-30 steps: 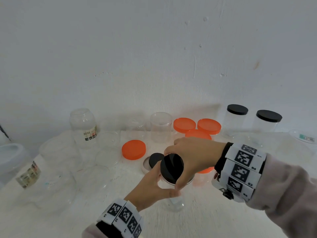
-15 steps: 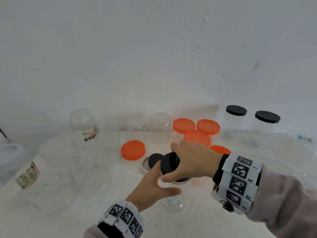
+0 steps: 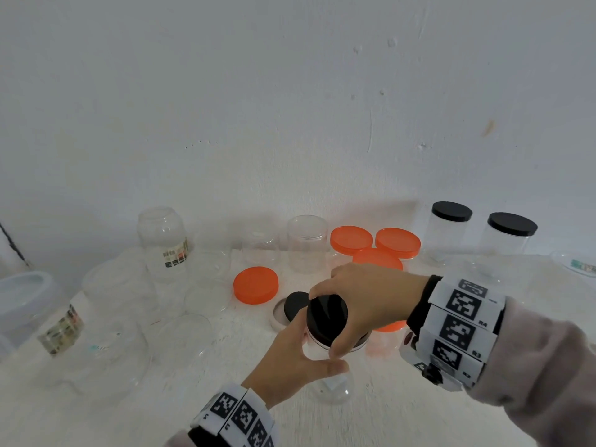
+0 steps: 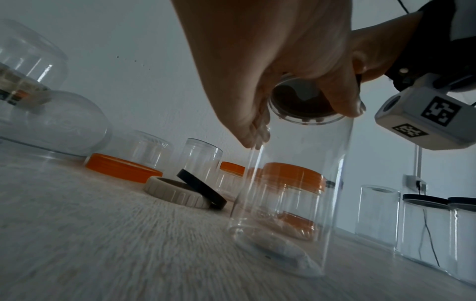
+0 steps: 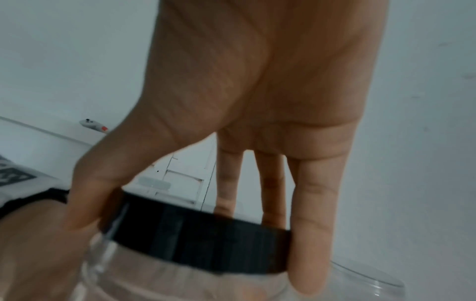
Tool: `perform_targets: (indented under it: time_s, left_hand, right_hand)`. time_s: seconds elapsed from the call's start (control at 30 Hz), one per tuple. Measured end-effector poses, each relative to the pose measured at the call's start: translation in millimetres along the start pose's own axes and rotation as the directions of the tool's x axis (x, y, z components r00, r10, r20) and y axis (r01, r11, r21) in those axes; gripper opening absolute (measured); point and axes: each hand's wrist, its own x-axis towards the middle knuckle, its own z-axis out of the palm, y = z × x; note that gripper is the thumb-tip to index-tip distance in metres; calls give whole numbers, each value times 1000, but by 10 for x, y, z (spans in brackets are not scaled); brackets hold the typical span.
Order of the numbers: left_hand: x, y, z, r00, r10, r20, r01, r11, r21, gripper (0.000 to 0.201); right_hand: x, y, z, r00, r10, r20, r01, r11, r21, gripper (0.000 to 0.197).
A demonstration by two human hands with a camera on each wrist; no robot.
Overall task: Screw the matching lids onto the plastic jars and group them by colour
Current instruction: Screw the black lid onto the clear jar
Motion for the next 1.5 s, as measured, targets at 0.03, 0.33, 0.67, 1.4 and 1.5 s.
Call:
perform_targets:
  time_s: [0.03, 0.33, 0.67, 1.4, 1.5]
  left_hand:
    - [-2, 1, 2, 1000, 2, -4, -2, 1000, 2, 76]
    - [11, 18, -3, 1000, -3, 21, 3, 1000, 18, 74]
    - [4, 1, 29, 1000, 4, -14, -4, 1000, 13, 78]
    - [7, 25, 103, 996, 8, -93, -6, 1000, 19, 74]
    - [5, 24, 91, 997, 11, -78, -11, 1000, 1, 75]
  right_hand:
    - [0, -9, 21, 1000, 8, -25, -8, 1000, -6, 68]
    - [-39, -35, 184, 981, 153, -116, -151, 988, 28, 72]
    - [-64, 33, 59, 999, 26, -24, -24, 994, 110, 64]
    - [-13, -61, 89, 983, 183, -22, -183, 983, -23, 73]
    - [-4, -81, 136, 975, 218, -34, -220, 974, -53, 80]
